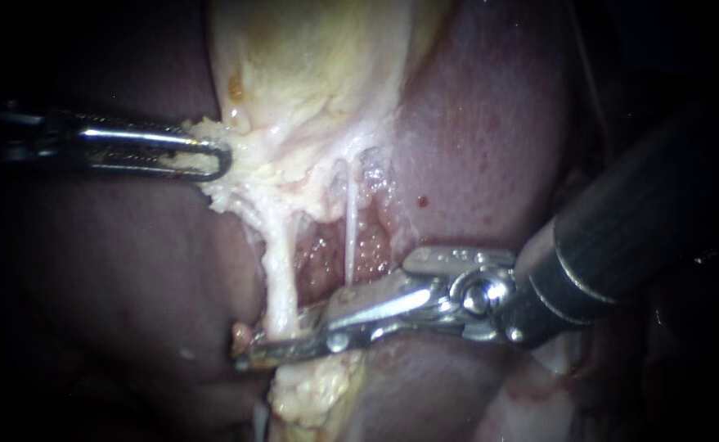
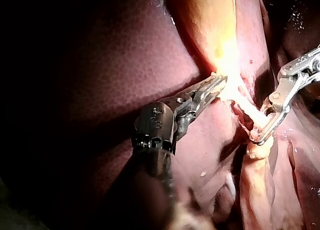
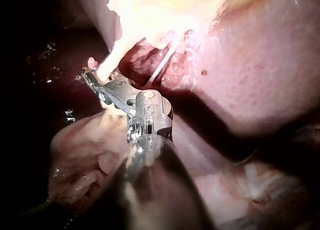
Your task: Going back first clip left tube
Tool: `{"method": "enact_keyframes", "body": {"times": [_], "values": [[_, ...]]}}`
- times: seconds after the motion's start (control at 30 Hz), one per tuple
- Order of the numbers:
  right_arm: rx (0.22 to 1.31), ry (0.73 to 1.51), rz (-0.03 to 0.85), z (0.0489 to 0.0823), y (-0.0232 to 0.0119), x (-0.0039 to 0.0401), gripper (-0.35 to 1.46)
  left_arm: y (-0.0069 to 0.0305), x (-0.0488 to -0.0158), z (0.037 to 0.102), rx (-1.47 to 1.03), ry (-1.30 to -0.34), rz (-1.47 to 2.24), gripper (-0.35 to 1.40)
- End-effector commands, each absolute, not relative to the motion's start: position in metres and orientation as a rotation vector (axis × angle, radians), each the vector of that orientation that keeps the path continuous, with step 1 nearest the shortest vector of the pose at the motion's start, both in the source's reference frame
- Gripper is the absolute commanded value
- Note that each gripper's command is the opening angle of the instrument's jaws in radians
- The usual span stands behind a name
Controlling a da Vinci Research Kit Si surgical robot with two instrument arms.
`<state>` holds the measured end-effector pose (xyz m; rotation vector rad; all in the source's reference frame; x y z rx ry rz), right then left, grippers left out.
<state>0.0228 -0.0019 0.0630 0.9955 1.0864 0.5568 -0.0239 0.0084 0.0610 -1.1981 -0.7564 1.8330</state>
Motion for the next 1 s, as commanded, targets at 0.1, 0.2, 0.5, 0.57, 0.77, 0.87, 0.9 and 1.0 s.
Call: {"method": "enact_keyframes", "body": {"times": [0.1, 0.2, 0.5, 0.57, 0.77, 0.87, 0.9, 1.0], "values": [[0.995, 1.087, 0.556, 0.063, -0.0019, 0.0228, -0.35, 0.0084, -0.0239, 0.061, -1.199, -0.756, 1.833, -0.35], [0.997, 1.101, 0.56, 0.0632, -0.002, 0.0229, -0.23, 0.0084, -0.0239, 0.061, -1.199, -0.756, 1.833, -0.35], [0.967, 1.194, 0.519, 0.0646, -0.0028, 0.0239, 0.46, 0.0084, -0.0239, 0.061, -1.199, -0.756, 1.833, -0.35], [0.965, 1.194, 0.518, 0.065, -0.0028, 0.0238, 0.46, 0.0084, -0.0238, 0.061, -1.199, -0.756, 1.833, -0.35], [0.906, 1.227, 0.471, 0.0666, -0.0022, 0.0236, 0.47, 0.0083, -0.0238, 0.061, -1.199, -0.756, 1.833, -0.35], [0.817, 1.247, 0.445, 0.0675, -0.0019, 0.0237, 0.49, 0.0083, -0.0238, 0.061, -1.199, -0.756, 1.833, -0.35], [0.773, 1.255, 0.442, 0.068, -0.0016, 0.0238, 0.5, 0.0083, -0.0238, 0.061, -1.199, -0.756, 1.833, -0.35], [0.685, 1.27, 0.443, 0.069, -0.0009, 0.0236, 0.5, 0.0083, -0.0238, 0.061, -1.199, -0.756, 1.833, -0.35]]}}
